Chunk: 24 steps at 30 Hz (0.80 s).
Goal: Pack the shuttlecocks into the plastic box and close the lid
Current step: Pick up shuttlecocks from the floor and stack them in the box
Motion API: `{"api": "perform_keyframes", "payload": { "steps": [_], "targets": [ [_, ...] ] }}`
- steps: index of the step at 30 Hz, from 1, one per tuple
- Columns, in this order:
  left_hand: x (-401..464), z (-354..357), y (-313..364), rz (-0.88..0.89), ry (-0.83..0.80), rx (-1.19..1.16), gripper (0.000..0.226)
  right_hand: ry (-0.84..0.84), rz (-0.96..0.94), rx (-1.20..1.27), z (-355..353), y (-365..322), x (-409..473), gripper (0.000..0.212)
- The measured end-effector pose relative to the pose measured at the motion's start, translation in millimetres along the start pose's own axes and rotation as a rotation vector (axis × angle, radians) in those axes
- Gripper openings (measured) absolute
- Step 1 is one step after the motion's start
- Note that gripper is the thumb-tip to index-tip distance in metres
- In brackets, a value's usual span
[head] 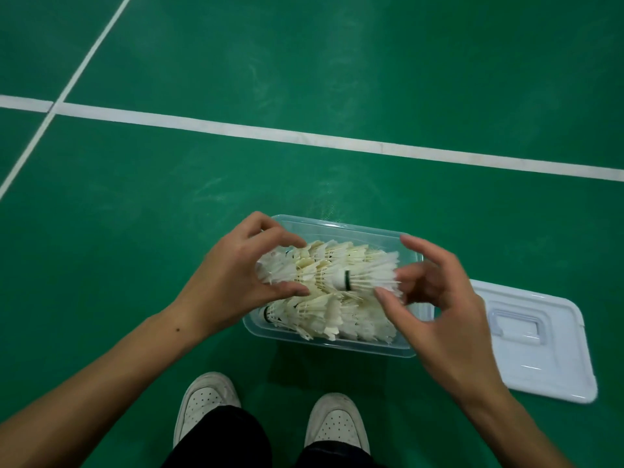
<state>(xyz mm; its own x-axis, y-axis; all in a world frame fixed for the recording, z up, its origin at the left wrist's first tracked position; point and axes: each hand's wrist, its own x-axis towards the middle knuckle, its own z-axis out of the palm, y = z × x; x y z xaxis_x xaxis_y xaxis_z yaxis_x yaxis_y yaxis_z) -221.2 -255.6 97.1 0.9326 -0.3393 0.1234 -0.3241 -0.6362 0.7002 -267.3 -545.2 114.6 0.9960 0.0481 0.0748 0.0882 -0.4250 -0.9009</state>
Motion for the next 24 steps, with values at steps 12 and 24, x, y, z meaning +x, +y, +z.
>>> {"api": "perform_keyframes", "payload": {
  "steps": [12, 24],
  "targets": [
    [-25.8, 12.9, -20.7, 0.028, -0.171, 0.281, 0.063, -0.190, 0.048, -0.146, 21.3, 31.6, -33.2, 0.061],
    [-21.5, 8.1, -14.6, -0.028, -0.187, 0.023, 0.092, -0.404, 0.231, -0.015, 23.7, 28.7, -14.3, 0.072]
  ]
}}
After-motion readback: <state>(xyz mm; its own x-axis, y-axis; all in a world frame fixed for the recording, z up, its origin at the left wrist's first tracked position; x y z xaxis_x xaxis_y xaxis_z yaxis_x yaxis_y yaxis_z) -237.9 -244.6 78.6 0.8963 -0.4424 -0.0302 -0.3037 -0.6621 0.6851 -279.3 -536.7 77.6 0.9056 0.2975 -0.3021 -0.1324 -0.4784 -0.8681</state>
